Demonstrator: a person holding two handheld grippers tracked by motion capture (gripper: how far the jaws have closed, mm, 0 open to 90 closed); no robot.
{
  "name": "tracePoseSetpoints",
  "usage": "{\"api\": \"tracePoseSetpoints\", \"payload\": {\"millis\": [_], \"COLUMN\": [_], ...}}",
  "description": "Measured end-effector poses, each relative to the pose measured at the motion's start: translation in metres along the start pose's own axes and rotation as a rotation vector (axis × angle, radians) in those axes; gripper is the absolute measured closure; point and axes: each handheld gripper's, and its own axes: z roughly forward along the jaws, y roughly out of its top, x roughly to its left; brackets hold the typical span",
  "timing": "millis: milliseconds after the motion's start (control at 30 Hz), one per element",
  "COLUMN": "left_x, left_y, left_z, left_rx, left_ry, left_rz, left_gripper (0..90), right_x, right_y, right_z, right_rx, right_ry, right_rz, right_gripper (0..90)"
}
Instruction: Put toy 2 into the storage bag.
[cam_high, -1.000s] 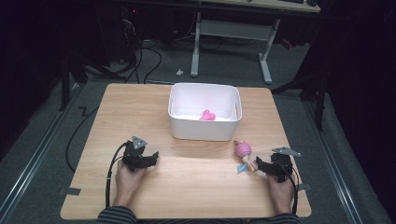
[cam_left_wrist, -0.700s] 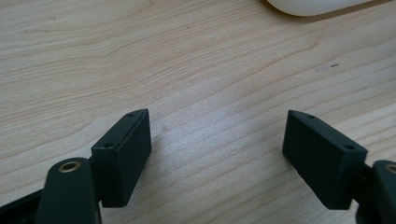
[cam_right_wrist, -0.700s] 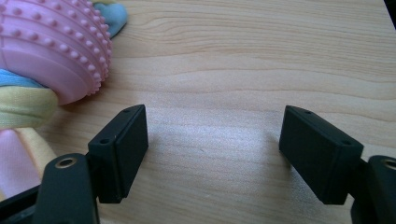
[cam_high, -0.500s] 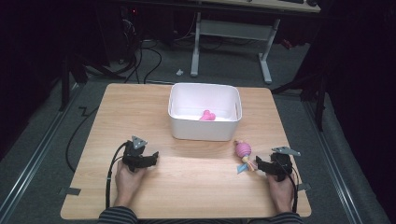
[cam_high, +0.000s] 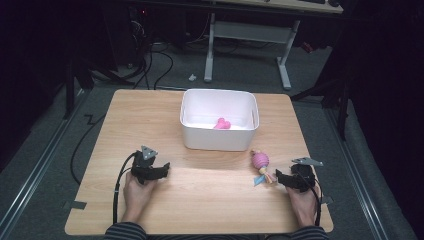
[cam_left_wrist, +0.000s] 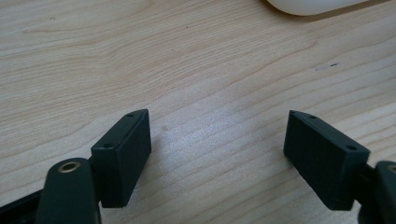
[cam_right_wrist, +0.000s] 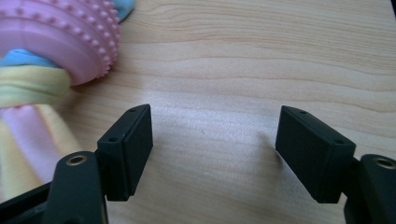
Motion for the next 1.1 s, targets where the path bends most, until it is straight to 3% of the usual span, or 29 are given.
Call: {"api": "tracePoseSetpoints", "payload": {"millis": [400, 633, 867, 1100], "left_x": [0.000, 0.000, -0.001, -0.001], "left_y": [0.000, 0.000, 0.000, 0.000], "left_z": [0.000, 0.000, 0.000, 0.000], "left_rx": [0.001, 0.000, -0.002, -0.001], "left_ry": [-0.001, -0.001, 0.003, 0.004], "left_rz": [0.000, 0.000, 0.001, 0.006], "left_gripper": [23.4, 23.4, 23.4, 23.4], "right_x": [0.002, 0.014, 0.028, 0.041], "right_y": [-0.014, -0.019, -0.014, 0.001], "right_z": [-0.030, -0.046, -0.053, -0.052], "right_rx": [-0.052, -0.056, -0.057, -0.064], "right_ry": [0.056, 0.108, 0.119, 0.136], "right_rz": [-0.019, -0.057, -0.098, -0.141], "right_gripper": [30.2, 32.9, 32.6, 31.0]}}
